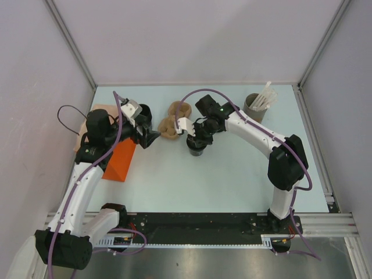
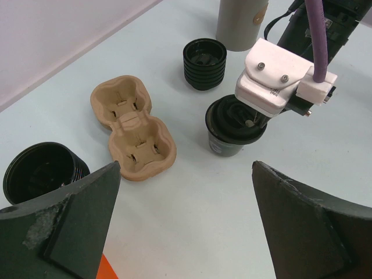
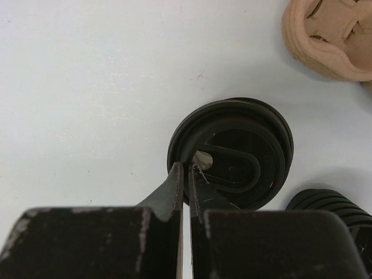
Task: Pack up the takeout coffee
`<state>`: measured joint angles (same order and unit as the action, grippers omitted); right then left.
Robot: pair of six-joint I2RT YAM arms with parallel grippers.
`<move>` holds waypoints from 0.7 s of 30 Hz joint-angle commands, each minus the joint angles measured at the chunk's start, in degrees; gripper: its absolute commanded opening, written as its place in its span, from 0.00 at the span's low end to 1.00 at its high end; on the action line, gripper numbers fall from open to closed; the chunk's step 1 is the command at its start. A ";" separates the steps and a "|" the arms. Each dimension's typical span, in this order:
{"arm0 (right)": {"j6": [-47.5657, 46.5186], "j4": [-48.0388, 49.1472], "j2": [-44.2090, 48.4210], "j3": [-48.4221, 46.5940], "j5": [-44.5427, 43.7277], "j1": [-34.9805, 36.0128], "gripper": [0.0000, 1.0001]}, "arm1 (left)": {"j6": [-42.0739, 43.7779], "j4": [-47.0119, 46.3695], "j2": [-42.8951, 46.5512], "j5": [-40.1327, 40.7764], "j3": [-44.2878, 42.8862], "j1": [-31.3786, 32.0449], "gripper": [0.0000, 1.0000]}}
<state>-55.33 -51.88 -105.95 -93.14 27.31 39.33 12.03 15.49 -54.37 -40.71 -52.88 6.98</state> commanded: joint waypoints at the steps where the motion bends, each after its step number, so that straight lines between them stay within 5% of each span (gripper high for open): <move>1: 0.84 0.99 -0.31 -2.48 0.64 0.57 0.00 | 0.10 -1.95 0.05 -0.69 0.24 -0.48 1.00; 21: 1.45 2.13 -1.80 -2.83 -1.82 0.75 0.05 | 0.01 -1.77 -0.04 -0.69 0.06 -0.48 1.00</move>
<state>-54.65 -50.59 -107.26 -93.69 26.81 39.79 12.03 15.51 -54.39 -40.71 -52.86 6.98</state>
